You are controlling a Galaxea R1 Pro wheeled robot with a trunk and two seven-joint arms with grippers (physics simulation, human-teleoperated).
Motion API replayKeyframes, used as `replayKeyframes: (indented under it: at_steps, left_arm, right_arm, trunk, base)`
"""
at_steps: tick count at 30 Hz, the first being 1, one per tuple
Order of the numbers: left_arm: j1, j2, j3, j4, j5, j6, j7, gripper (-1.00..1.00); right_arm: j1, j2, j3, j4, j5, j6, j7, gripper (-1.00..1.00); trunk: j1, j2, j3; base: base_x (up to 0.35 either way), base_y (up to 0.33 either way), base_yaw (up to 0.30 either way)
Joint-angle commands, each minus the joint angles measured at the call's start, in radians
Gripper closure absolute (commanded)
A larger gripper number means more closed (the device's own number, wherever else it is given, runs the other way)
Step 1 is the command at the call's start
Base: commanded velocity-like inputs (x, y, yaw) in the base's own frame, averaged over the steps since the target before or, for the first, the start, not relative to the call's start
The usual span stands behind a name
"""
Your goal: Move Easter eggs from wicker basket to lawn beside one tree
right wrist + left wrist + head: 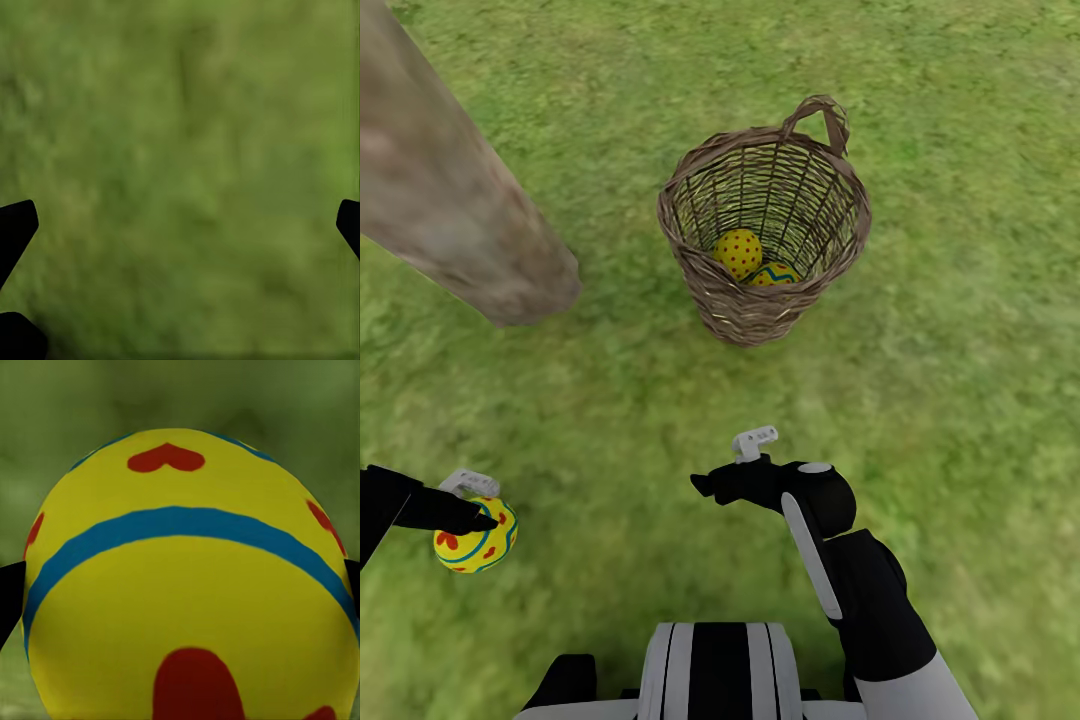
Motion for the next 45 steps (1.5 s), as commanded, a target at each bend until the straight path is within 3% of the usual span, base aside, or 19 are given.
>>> replayKeyframes:
  at_steps: [1, 5, 13, 16, 30, 34, 40, 45]
  left_arm:
    - [0.001, -0.001, 0.001, -0.001, 0.002, 0.005, -0.012, -1.00]
    - [0.001, -0.001, 0.001, -0.001, 0.003, 0.005, -0.012, -1.00]
    - [0.001, -0.001, 0.001, -0.001, 0.003, 0.005, -0.009, -1.00]
    - [0.001, -0.001, 0.000, -0.001, 0.003, 0.005, -0.009, -1.00]
    - [0.001, -0.001, 0.000, -0.001, 0.003, 0.005, -0.009, -1.00]
    - [0.001, -0.001, 0.000, -0.001, 0.003, 0.005, -0.009, -1.00]
    - [0.001, -0.001, 0.000, -0.001, 0.003, 0.005, -0.009, -1.00]
    - [0.001, -0.001, 0.000, -0.001, 0.003, 0.005, -0.009, -1.00]
  right_arm:
    - [0.000, 0.000, 0.000, -0.001, -0.005, 0.005, -0.003, -1.00]
    - [0.000, 0.000, 0.000, -0.001, -0.005, 0.005, -0.003, -1.00]
    - [-0.001, 0.000, 0.000, -0.001, -0.005, 0.005, -0.003, -1.00]
    - [-0.001, 0.000, 0.000, -0.001, -0.005, 0.005, -0.003, -1.00]
    - [-0.001, 0.000, 0.000, -0.001, -0.005, 0.005, -0.003, -1.00]
    - [-0.001, 0.000, 0.000, -0.001, -0.005, 0.005, -0.003, -1.00]
    - [0.000, 0.000, 0.000, -0.001, -0.005, 0.005, -0.003, -1.00]
    - [-0.001, 0.000, 0.000, -0.001, -0.005, 0.005, -0.003, -1.00]
  trunk:
    - [0.000, 0.000, 0.003]
    - [-0.002, 0.001, 0.019]
    - [-0.002, 0.001, 0.019]
    - [-0.004, 0.002, 0.030]
    - [-0.004, 0.002, 0.038]
    - [-0.006, 0.003, 0.053]
    - [-0.006, 0.003, 0.053]
    - [-0.009, 0.004, 0.073]
  base:
    - [0.000, 0.000, 0.000]
    - [0.000, 0.000, 0.000]
    - [0.000, 0.000, 0.000]
    - [0.000, 0.000, 0.000]
    - [0.000, 0.000, 0.000]
    - [0.000, 0.000, 0.000]
    - [0.000, 0.000, 0.000]
    - [0.000, 0.000, 0.000]
